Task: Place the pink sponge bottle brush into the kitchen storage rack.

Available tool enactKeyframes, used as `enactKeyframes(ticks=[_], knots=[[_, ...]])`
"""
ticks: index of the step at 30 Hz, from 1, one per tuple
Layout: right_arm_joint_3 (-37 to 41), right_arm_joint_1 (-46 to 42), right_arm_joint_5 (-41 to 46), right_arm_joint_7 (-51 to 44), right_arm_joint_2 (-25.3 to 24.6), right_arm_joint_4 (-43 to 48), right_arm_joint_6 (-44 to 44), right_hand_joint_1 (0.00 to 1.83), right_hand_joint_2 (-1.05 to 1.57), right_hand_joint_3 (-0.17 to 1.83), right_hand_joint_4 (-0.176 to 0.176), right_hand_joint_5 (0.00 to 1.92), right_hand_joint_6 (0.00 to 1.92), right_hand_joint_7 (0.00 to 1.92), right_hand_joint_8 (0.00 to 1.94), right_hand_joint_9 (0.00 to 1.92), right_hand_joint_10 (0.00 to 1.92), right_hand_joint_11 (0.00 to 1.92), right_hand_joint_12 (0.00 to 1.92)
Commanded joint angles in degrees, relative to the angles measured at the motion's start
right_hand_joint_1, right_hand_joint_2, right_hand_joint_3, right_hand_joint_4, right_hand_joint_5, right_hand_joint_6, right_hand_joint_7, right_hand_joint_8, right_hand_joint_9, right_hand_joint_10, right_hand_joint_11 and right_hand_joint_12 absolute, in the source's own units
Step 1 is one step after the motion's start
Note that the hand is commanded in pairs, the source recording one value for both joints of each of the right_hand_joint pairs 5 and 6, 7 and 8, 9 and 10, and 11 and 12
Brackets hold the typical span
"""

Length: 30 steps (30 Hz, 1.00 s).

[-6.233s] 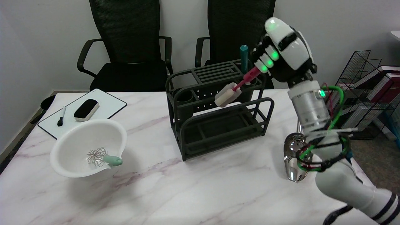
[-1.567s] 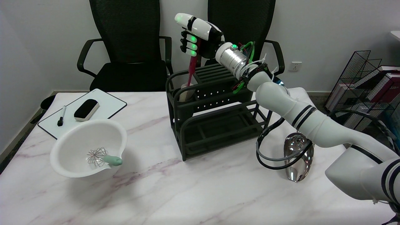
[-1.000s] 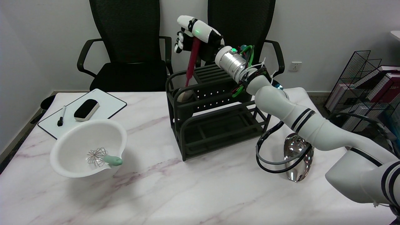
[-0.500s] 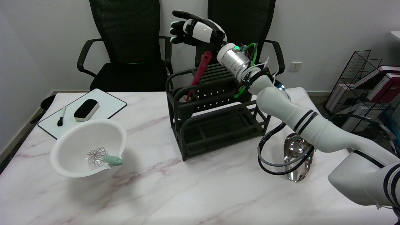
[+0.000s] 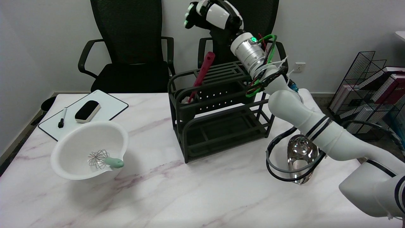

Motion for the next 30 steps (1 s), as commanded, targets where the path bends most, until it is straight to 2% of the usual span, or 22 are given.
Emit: enactKeyframes(ticks=[1,11,19,24,30], knots=[[7.3,-15.2,-1.9,-3.7,2.9,17.5,13.1,1.00,0.95,1.24,0.000,0.85,0.85,1.25,1.25,1.25,1.25,1.20,1.20],[7.5,-31.9,-7.7,-4.0,2.5,26.0,21.9,0.96,0.98,1.31,0.000,0.90,0.90,1.29,1.29,1.33,1.33,1.25,1.25],[6.7,-44.0,-16.3,-4.0,0.1,23.0,35.0,0.95,0.99,1.32,0.000,0.89,0.89,1.29,1.29,1.37,1.37,1.29,1.29],[6.6,-47.2,-22.0,-3.6,0.9,24.2,40.8,0.95,1.03,1.31,0.000,0.91,0.91,1.30,1.30,1.42,1.42,1.43,1.43],[5.6,-52.0,-23.0,-3.6,0.8,20.6,47.6,0.95,1.04,1.31,0.000,0.95,0.95,1.33,1.33,1.45,1.45,1.45,1.45]])
